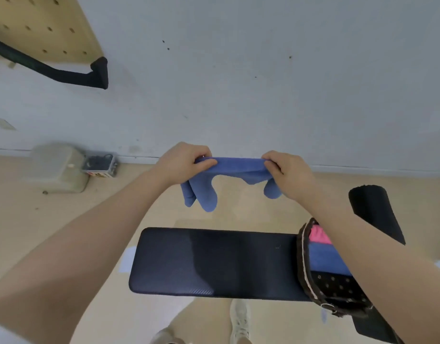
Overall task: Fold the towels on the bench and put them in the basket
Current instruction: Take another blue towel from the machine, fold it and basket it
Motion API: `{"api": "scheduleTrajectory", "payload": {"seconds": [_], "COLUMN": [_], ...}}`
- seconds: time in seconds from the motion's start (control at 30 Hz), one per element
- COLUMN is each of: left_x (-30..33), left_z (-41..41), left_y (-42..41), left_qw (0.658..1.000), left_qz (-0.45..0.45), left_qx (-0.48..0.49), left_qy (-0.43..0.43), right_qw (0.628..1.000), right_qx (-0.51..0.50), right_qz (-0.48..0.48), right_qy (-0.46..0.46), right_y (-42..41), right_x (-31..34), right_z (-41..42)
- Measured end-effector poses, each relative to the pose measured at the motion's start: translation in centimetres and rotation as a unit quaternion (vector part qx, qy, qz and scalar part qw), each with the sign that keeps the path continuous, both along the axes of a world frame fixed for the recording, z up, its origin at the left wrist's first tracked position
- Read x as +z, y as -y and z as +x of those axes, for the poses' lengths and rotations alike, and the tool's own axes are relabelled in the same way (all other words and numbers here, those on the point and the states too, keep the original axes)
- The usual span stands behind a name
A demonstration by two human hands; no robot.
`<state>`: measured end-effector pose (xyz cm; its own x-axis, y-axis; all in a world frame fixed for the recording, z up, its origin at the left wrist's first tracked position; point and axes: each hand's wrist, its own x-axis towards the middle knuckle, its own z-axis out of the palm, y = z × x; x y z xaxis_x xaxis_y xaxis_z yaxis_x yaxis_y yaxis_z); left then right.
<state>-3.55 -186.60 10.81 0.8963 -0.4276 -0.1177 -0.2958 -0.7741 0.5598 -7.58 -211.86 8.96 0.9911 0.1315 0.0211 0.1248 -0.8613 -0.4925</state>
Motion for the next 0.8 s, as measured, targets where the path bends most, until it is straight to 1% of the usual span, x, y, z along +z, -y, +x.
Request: {"api": "scheduleTrajectory", "payload": {"seconds": [0.07,0.13,0.2,0.3,0.33,0.43,0.5,0.6,0.7,0.8], "left_x": [-3.5,-7.9,-13.0,-21.6,-24.5,-31.6,-35.1,-39.0,-41.5,-42.6], "left_z": [-1.8,-3.6,-5.2,-7.2,-7.8,-9.7,-10.8,-12.4,-14.2,-16.2], "left_y": [-0.2,-0.6,-1.2,-2.7,-3.3,-4.7,-5.2,-6.0,-6.6,-7.1], "left_qw": [0.998,0.995,0.992,0.983,0.980,0.974,0.972,0.971,0.971,0.973], "left_qz": [0.009,0.015,0.038,0.095,0.109,0.123,0.133,0.145,0.141,0.141], "left_qx": [-0.022,-0.044,-0.068,-0.115,-0.126,-0.151,-0.172,-0.178,-0.188,-0.180], "left_qy": [-0.053,-0.087,-0.099,-0.107,-0.111,-0.115,-0.088,-0.058,-0.053,-0.035], "right_qw": [1.000,0.998,0.989,0.960,0.953,0.943,0.948,0.951,0.947,0.947], "right_qx": [0.013,0.029,0.050,0.110,0.125,0.158,0.144,0.120,0.134,0.134], "right_qz": [-0.004,-0.037,-0.094,-0.178,-0.193,-0.242,-0.227,-0.183,-0.215,-0.233], "right_qy": [-0.027,-0.051,-0.107,-0.185,-0.195,-0.163,-0.172,-0.217,-0.199,-0.176], "right_y": [0.2,-0.2,-1.0,-3.0,-3.8,-5.3,-5.6,-5.7,-5.0,-4.2], "right_x": [-2.8,-6.9,-12.2,-20.8,-23.6,-30.6,-34.3,-38.4,-40.6,-40.7], "right_z": [-1.6,-3.6,-5.6,-7.8,-8.4,-10.5,-11.9,-13.4,-14.6,-15.5]}}
